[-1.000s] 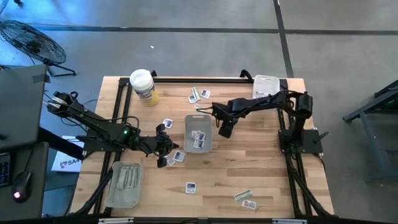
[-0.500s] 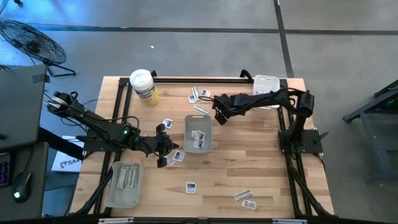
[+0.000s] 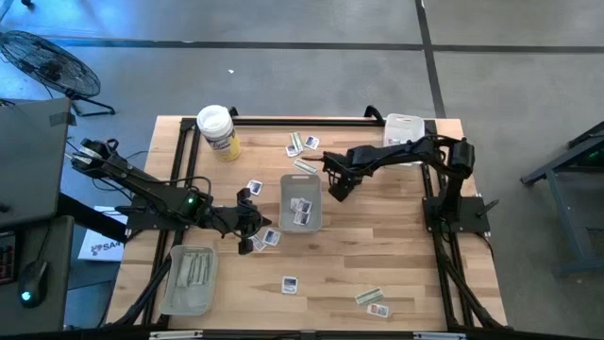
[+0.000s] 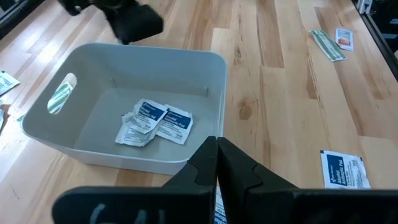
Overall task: Pick & Place First Aid Supplies
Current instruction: Put the orange pad into the white bin
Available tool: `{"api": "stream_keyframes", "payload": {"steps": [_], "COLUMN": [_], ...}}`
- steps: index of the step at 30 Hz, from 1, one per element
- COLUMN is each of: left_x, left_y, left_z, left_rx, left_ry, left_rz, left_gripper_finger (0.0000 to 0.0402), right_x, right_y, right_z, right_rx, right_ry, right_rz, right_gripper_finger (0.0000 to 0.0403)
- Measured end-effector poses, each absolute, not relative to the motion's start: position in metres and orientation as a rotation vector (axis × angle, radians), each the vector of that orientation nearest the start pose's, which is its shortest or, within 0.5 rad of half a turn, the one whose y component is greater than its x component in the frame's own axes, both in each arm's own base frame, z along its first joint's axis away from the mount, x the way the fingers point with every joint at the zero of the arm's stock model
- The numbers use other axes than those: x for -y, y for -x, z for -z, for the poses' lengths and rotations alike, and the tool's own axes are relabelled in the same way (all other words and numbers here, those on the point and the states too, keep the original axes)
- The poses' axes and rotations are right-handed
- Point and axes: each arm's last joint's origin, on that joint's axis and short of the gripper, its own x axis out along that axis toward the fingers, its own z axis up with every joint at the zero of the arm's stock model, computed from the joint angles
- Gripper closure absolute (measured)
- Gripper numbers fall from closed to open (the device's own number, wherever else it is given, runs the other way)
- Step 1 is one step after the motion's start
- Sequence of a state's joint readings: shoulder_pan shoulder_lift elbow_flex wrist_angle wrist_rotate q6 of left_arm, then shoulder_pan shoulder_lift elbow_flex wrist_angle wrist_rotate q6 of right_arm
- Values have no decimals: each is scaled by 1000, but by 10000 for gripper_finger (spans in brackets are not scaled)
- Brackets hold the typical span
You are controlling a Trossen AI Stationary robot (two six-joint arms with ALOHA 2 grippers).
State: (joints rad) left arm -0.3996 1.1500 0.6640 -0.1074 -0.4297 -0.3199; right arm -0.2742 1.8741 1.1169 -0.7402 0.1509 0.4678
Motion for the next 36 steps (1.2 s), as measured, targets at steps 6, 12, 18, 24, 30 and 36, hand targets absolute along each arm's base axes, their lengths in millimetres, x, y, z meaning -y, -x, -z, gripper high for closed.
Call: {"api": "stream_keyframes", "payload": {"steps": [6, 12, 18, 24, 30, 36], "left_x": [80, 80, 80, 80, 80, 80], "left_y": [-221, -221, -221, -221, -221, -221], "left_z": [-231, -231, -230, -230, -230, -230], "left_rx": [-531, -531, -531, -531, -531, -532], "left_ry": [73, 73, 74, 73, 74, 74], "left_rz": [-114, -114, -113, -112, -113, -112], "left_gripper_finger": [399, 399, 399, 399, 399, 399], "right_x": [69, 51, 39, 37, 38, 38], "right_y": [-308, -311, -314, -315, -317, -320], "right_z": [-145, -155, -151, -151, -141, -134], "right_rx": [-1428, -1271, -1131, -1061, -1042, -1037], "right_ry": [-458, -481, -570, -670, -711, -737], "right_rz": [686, 908, 1095, 1172, 1235, 1244], "right_gripper_finger": [281, 281, 281, 281, 281, 281]}}
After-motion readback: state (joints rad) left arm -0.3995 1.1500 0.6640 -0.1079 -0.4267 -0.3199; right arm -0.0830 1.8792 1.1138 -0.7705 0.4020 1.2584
